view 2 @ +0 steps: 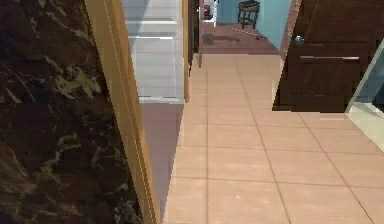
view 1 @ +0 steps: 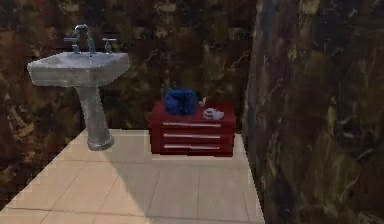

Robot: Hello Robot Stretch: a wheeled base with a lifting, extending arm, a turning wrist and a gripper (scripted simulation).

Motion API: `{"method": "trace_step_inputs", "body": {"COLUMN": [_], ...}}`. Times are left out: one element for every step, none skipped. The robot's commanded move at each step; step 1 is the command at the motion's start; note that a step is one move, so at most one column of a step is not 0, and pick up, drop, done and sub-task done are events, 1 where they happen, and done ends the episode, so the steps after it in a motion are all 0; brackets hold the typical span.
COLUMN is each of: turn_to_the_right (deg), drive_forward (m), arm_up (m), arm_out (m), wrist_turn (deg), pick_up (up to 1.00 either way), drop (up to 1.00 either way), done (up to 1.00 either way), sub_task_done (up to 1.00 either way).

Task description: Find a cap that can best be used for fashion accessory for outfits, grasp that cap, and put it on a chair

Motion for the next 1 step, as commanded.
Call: {"method": "trace_step_inputs", "body": {"turn_to_the_right": [3.0], "drive_forward": [0.00], "arm_up": [0.00], "arm_out": [0.00], "wrist_turn": [0.0], "pick_up": [0.00], "drop": [0.00], "done": [0.00], "sub_task_done": [0.00]}}
